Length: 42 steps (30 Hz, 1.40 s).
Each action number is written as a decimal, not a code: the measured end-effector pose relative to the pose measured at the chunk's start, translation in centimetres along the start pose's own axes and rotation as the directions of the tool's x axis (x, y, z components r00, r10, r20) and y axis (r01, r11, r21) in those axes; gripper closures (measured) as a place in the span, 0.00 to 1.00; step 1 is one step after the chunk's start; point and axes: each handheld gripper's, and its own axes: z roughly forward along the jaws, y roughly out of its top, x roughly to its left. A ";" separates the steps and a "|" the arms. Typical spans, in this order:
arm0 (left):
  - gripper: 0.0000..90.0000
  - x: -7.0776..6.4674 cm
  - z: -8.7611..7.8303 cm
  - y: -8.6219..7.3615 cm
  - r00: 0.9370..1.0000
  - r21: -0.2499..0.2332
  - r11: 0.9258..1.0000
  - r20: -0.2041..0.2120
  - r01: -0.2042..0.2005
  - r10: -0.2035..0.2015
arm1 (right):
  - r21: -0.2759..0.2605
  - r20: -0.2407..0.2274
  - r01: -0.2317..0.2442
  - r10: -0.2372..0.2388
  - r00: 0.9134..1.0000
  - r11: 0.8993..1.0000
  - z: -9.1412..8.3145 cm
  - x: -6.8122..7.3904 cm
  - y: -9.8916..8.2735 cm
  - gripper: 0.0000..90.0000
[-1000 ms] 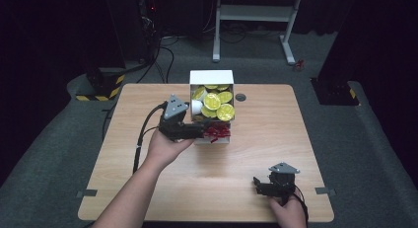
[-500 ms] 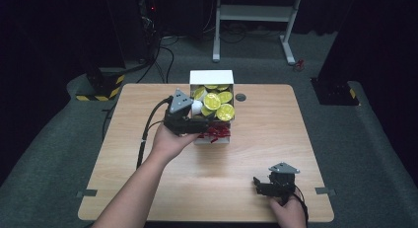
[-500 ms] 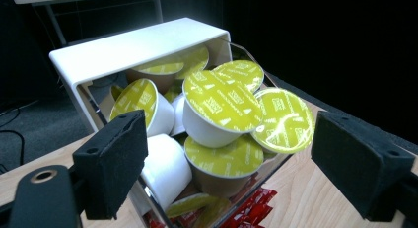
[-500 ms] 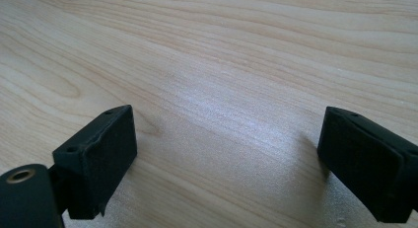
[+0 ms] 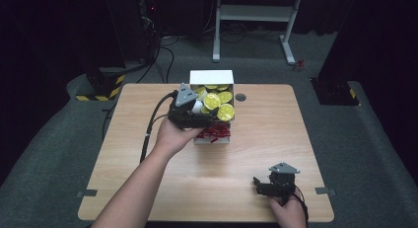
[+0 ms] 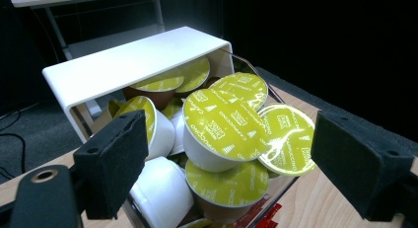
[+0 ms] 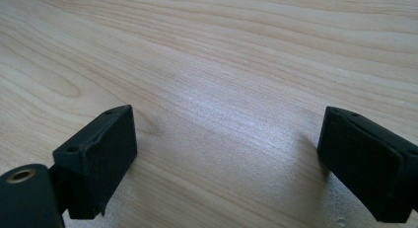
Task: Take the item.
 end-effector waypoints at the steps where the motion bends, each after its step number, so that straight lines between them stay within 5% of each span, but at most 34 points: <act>1: 0.17 0.0 0.1 0.1 1.000 0.004 1.000 -0.002 -0.007 0.007 | 0.000 0.000 0.000 0.000 1.000 1.000 0.0 0.0 0.0 0.09; 11: 0.17 -0.3 1.3 0.9 1.000 0.011 0.999 -0.008 -0.030 0.031 | -0.002 -0.002 0.006 -0.006 1.000 1.000 0.0 0.0 0.0 0.09; 23: 0.21 -0.5 2.5 0.1 0.999 0.033 0.999 -0.028 -0.030 0.031 | -0.001 -0.003 0.003 -0.003 1.000 1.000 0.0 0.0 0.0 0.09; 42: 0.44 -0.7 3.0 -1.1 0.998 0.012 0.999 -0.055 -0.040 0.041 | -0.001 -0.003 0.005 -0.005 1.000 1.000 0.0 0.0 0.0 0.09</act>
